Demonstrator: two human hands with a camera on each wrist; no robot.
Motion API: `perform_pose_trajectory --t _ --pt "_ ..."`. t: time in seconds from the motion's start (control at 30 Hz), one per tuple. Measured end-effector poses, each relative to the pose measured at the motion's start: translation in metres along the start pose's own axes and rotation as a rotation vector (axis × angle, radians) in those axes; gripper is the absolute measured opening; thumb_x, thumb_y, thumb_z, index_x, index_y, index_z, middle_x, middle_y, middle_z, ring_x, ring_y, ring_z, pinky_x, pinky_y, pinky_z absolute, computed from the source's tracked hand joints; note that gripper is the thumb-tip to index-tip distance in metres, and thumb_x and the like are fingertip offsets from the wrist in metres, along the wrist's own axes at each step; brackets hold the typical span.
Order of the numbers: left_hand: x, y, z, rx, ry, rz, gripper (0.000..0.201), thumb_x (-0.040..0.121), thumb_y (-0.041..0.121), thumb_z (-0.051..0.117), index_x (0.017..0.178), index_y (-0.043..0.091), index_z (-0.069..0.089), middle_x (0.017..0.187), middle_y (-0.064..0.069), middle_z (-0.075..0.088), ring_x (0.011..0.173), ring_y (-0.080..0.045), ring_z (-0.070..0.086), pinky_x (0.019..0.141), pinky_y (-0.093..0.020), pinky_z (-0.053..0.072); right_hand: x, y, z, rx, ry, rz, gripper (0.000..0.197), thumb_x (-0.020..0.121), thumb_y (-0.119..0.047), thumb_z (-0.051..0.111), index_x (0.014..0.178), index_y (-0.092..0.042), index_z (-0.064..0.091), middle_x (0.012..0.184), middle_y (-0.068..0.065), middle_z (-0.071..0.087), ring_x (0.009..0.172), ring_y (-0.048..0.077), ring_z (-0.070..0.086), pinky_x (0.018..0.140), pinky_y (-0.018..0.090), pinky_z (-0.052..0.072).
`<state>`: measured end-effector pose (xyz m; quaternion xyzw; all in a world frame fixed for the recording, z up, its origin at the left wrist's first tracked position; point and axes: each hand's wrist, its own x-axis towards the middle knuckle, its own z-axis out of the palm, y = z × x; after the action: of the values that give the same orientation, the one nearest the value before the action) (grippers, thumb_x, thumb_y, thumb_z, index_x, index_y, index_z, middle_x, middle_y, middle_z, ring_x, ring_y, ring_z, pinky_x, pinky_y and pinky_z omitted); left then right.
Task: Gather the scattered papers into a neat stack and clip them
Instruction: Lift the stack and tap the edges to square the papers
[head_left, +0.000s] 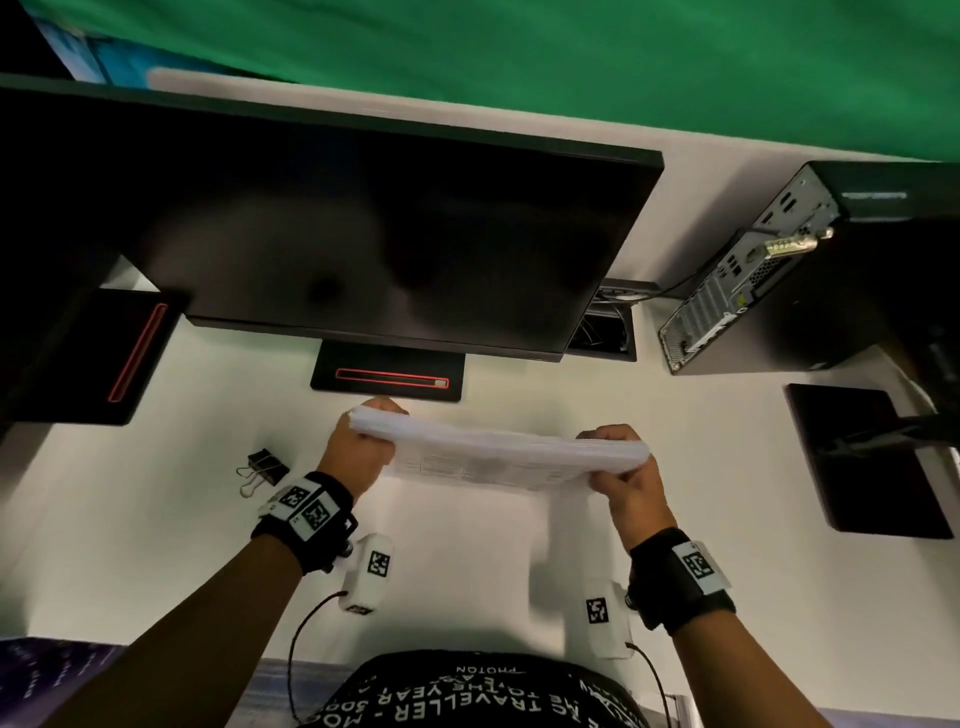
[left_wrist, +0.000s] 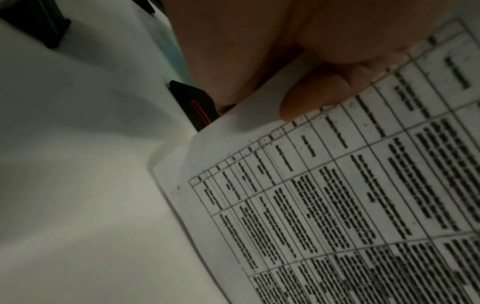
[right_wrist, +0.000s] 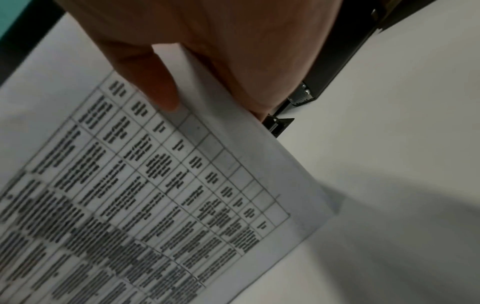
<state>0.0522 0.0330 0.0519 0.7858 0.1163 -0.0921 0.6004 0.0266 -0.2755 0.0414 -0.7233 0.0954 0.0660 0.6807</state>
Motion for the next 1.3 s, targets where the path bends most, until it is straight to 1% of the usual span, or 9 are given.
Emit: perform_pose_trajectory --t 0.23,0.33,0.4,0.5,0.63,0.8,0.97,1.1,1.3 --pt "0.012 -0.010 0.007 -0.010 0.148 -0.141 0.048 0.078 -0.004 0.068 0.119 0.015 0.054 0.112 -0.004 0.064 0.108 -0.027 0.062 0.086 -0.034 0.054 0.002 -0.014 -0.001 -0.309 -0.037 -0.069 0.019 0.093 -0.007 0.066 0.104 -0.021 0.060 0.093 -0.008 0.071 0.088 0.004 0.067 0.077 0.020 0.050" --pt "0.005 0.023 0.006 0.218 0.345 0.234 0.079 0.069 0.015 0.084 0.132 0.022 0.036 0.131 0.000 0.047 0.119 -0.019 0.051 0.100 -0.036 0.045 0.006 -0.055 -0.001 -0.512 -0.032 -0.219 0.022 0.092 -0.005 0.066 0.110 -0.016 0.060 0.094 -0.011 0.069 0.085 0.005 0.066 0.071 0.006 0.047" --pt "-0.004 0.058 0.009 0.529 0.232 0.523 0.079 0.069 0.038 0.083 0.134 0.025 0.040 0.142 0.004 0.041 0.132 -0.015 0.040 0.107 -0.039 0.031 0.009 -0.087 0.006 -0.729 -0.073 -0.396 0.018 0.092 -0.007 0.065 0.108 -0.013 0.062 0.090 -0.001 0.071 0.078 0.018 0.066 0.068 0.018 0.048" --pt "-0.013 0.099 0.018 0.650 -0.120 0.609 0.036 0.081 0.041 0.071 0.111 0.030 0.053 0.107 0.011 0.066 0.100 -0.014 0.063 0.087 -0.037 0.046 0.006 -0.130 0.025 -0.990 -0.165 -0.630 0.021 0.087 -0.012 0.061 0.106 -0.017 0.064 0.087 0.006 0.074 0.076 0.032 0.067 0.066 0.035 0.053" --pt "-0.020 0.107 0.016 0.290 -0.110 0.479 0.026 0.080 0.026 0.074 0.095 0.023 0.053 0.076 0.003 0.065 0.068 -0.015 0.064 0.061 -0.036 0.054 0.003 -0.153 0.023 -0.961 0.029 -0.800 0.036 0.082 -0.037 0.071 0.116 -0.030 0.059 0.106 -0.004 0.070 0.098 0.023 0.065 0.084 0.041 0.054" --pt "-0.027 0.097 0.010 -0.226 -0.042 0.230 0.051 0.081 -0.003 0.069 0.122 0.022 0.052 0.112 0.002 0.068 0.106 -0.013 0.066 0.081 -0.028 0.057 0.000 -0.109 0.010 -0.232 0.274 -0.446 0.105 0.069 -0.042 0.086 0.151 -0.019 0.024 0.154 0.001 0.038 0.141 0.013 0.040 0.118 0.042 0.035" --pt "-0.028 0.090 0.011 -0.272 0.021 0.176 0.047 0.087 0.003 0.065 0.130 0.016 0.053 0.118 0.002 0.067 0.110 -0.014 0.064 0.090 -0.036 0.054 -0.004 -0.082 0.022 0.085 0.022 -0.162 0.055 0.089 0.008 0.062 0.132 -0.022 0.044 0.128 -0.004 0.065 0.119 0.012 0.063 0.105 0.043 0.049" --pt "-0.036 0.079 0.018 -0.309 0.095 0.141 0.036 0.088 0.005 0.065 0.121 0.017 0.059 0.113 0.003 0.069 0.106 -0.013 0.066 0.083 -0.025 0.055 -0.010 -0.071 0.028 0.011 0.054 -0.200 0.053 0.092 0.004 0.062 0.130 -0.025 0.040 0.126 -0.005 0.062 0.115 0.007 0.063 0.094 0.027 0.055" --pt "-0.029 0.041 0.034 -0.299 0.169 -0.143 0.047 0.070 -0.008 0.063 0.111 0.015 0.061 0.102 -0.005 0.070 0.102 -0.028 0.065 0.088 -0.048 0.055 -0.017 -0.026 0.046 -0.154 0.007 -0.069 0.042 0.095 -0.003 0.059 0.127 -0.026 0.042 0.121 0.000 0.061 0.113 0.008 0.061 0.095 0.027 0.055"
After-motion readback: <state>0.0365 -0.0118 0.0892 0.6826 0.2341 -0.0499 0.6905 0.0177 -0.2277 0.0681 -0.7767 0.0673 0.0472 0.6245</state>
